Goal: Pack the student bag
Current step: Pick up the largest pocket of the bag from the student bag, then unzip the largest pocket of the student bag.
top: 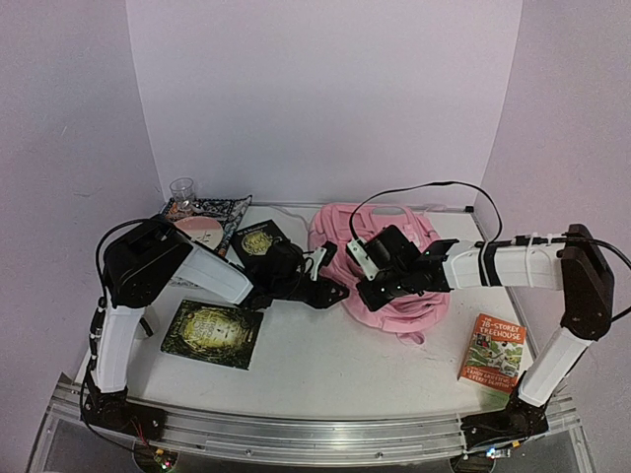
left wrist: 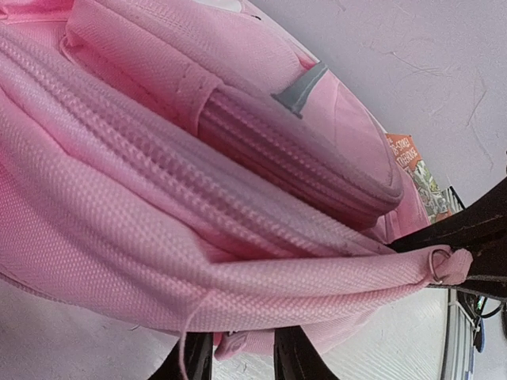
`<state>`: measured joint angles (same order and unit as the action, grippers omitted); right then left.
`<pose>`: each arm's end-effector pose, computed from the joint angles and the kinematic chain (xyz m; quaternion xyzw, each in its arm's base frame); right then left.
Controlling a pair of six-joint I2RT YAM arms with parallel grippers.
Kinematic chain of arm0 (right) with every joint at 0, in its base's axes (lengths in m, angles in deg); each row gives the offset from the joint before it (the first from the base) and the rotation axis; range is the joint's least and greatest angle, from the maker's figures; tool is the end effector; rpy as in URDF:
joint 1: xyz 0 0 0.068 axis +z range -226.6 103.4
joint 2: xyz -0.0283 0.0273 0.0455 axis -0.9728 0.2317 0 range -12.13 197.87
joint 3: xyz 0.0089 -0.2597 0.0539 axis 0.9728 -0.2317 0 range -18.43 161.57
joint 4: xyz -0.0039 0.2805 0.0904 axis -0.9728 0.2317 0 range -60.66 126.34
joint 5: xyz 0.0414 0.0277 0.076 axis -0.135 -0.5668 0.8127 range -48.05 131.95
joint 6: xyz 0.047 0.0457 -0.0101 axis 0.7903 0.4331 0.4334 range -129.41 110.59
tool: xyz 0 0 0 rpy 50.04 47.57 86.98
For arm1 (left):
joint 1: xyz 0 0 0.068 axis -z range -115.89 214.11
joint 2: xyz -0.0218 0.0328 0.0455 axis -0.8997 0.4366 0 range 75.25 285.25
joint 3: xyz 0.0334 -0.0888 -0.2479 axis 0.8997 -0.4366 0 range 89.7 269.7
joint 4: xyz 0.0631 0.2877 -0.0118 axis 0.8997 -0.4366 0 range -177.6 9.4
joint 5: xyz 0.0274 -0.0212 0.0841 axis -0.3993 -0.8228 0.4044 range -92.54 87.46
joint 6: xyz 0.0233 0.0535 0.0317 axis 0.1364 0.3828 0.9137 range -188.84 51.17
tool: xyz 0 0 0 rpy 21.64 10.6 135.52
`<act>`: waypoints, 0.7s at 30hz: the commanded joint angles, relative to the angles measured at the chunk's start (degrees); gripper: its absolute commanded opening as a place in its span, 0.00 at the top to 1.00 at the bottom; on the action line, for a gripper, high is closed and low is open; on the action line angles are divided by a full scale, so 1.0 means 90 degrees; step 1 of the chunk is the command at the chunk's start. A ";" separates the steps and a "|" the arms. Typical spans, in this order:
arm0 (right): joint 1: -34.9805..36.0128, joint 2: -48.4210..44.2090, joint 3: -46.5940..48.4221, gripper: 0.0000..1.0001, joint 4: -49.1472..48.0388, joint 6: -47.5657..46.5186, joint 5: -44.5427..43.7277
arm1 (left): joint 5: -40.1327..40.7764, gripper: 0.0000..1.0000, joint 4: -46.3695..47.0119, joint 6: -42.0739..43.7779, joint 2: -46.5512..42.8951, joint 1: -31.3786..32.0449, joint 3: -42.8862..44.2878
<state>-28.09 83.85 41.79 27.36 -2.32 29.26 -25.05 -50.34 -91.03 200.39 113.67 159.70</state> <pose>0.2825 0.3020 0.1837 -0.2613 0.8384 0.1321 0.4597 0.3015 -0.3846 0.0758 0.2976 0.7783 -0.4426 0.3313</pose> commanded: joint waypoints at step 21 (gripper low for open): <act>0.0025 0.0661 0.0994 1.00 -0.0894 0.0445 0.0036 | -0.0305 0.98 0.0131 -0.0362 -0.1221 0.1139 -0.0821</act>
<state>-27.15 87.82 45.56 27.77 -0.32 30.16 -22.07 -49.66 -93.17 194.00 119.02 152.66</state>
